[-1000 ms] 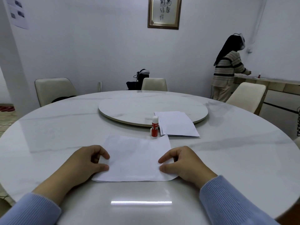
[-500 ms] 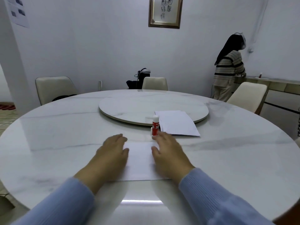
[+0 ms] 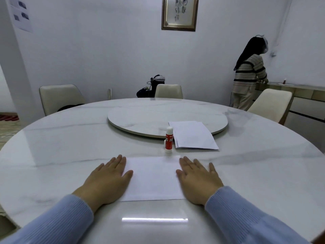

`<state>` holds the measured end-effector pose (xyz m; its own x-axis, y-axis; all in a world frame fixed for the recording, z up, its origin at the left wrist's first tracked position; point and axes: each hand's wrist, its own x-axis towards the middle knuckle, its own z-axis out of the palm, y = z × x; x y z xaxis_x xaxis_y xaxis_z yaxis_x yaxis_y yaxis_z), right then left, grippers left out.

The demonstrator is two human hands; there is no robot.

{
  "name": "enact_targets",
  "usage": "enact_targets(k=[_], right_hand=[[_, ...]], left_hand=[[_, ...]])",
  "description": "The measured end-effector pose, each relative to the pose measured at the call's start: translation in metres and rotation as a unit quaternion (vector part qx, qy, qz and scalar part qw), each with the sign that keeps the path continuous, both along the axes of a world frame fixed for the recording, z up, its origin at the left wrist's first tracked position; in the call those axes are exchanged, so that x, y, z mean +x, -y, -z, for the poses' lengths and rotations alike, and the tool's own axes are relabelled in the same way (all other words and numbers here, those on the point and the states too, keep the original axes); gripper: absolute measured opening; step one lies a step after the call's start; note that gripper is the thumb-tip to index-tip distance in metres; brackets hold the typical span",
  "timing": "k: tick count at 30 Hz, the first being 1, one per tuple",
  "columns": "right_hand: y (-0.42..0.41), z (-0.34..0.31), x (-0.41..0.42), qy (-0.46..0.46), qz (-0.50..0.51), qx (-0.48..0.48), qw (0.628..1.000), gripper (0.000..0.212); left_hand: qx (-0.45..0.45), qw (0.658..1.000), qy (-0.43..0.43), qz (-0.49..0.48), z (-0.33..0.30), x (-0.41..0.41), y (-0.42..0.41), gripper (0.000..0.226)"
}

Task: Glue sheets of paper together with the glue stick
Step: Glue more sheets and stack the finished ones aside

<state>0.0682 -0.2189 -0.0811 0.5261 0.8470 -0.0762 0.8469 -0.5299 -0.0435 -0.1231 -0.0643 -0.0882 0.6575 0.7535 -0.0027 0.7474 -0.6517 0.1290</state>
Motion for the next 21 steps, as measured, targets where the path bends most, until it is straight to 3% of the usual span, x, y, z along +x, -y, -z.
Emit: enact_targets(k=[3,5,6,7,8,10,11,13,15,21], right_hand=[[0.008,0.0,0.004,0.045,0.076,0.016,0.996,0.057],[0.006,-0.004,0.006,0.071,0.113,0.116,0.984,0.044],[0.003,-0.007,0.008,0.035,0.131,0.195,0.971,0.03],[-0.002,-0.014,0.012,-0.069,0.159,0.275,0.946,0.017],[-0.007,-0.02,0.019,-0.226,0.203,0.34,0.89,0.012],[-0.018,-0.033,0.037,-0.523,0.279,0.416,0.69,0.006],[-0.022,-0.038,0.044,-0.612,0.292,0.425,0.6,0.014],[-0.032,-0.041,0.056,-0.691,0.289,0.448,0.489,0.027],[-0.044,-0.043,0.065,-0.696,0.302,0.464,0.457,0.032],[-0.078,-0.058,0.073,-0.681,0.371,0.467,0.426,0.042]], left_hand=[[-0.003,1.0,0.003,0.004,0.0,-0.004,-0.002,0.062],[-0.003,1.0,-0.001,0.008,-0.001,-0.003,-0.001,0.062],[-0.004,1.0,-0.003,0.01,-0.001,-0.001,-0.001,0.062],[-0.006,1.0,-0.004,0.011,-0.002,0.002,0.0,0.062],[-0.009,1.0,-0.004,0.013,-0.002,0.005,0.002,0.062],[-0.011,1.0,-0.006,0.021,-0.003,0.013,0.006,0.062],[-0.011,1.0,-0.006,0.026,-0.004,0.019,0.009,0.063],[-0.01,0.999,-0.002,0.035,-0.004,0.03,0.015,0.063],[-0.002,0.999,0.005,0.04,-0.003,0.037,0.018,0.064],[-0.006,0.998,0.037,0.047,0.0,0.035,0.019,0.064]])
